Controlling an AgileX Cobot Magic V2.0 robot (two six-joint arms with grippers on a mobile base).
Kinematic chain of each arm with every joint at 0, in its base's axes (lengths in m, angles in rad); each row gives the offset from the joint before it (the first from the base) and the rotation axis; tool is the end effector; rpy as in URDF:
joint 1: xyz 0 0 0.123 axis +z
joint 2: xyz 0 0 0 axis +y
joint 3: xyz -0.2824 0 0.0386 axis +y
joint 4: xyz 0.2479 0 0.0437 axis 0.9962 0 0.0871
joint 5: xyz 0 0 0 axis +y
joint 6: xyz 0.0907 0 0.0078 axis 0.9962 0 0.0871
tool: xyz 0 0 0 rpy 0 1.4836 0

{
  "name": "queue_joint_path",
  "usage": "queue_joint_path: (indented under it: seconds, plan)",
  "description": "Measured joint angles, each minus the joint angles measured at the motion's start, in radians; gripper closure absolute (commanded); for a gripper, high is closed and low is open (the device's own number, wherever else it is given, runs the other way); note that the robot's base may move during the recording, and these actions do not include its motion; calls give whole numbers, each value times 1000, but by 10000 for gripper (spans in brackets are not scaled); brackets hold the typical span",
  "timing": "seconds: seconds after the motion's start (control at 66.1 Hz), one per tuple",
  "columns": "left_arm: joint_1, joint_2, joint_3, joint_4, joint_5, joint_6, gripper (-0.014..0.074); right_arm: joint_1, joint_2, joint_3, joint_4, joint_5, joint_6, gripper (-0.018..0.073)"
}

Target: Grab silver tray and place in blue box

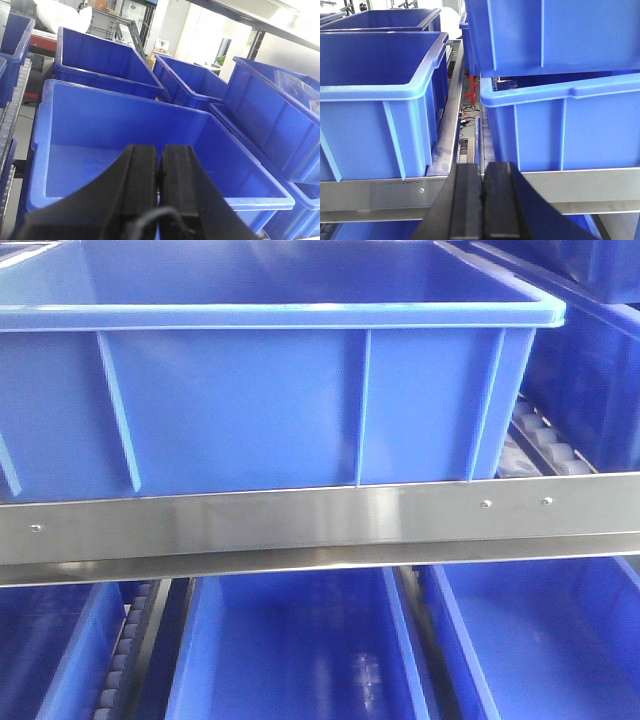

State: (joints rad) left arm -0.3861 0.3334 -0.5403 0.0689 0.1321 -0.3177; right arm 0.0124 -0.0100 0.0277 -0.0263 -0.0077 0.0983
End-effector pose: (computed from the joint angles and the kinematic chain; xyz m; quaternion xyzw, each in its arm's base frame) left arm 0.0645 -0.0253 0.3602 0.0408 0.6462 -0.2353 0.7249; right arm 0.0566 0.0007 0.2050 0.0202 0.6790 0.0310 0.7332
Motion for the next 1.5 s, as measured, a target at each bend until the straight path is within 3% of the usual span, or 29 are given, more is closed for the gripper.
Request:
queue_joint_path:
  seconds: [0.439,0.514,0.56,0.696,0.817,1.029,1.241,1.498]
  plan:
    - [1,-1,25,12,-7,0,602,0,0,0,0,0,-2,505]
    - [26,-22,58,31,-7,9,602,0,0,0,0,0,-2,505]
    - [57,-50,92,27,-7,44,602,0,0,0,0,0,-2,505]
    - [173,-141,210,-87,-10,285,602,0,0,0,0,0,-2,505]
    - [266,-222,321,-137,-10,377,602,0,0,0,0,0,-4,505]
    - [369,-338,497,-176,-22,393,602,0,0,0,2,0,-4,505]
    - [373,-343,572,-112,-66,337,602,0,0,2,4,-1,-4,505]
    - [373,-345,572,-102,-102,326,603,0,0,2,4,-1,-4,505]
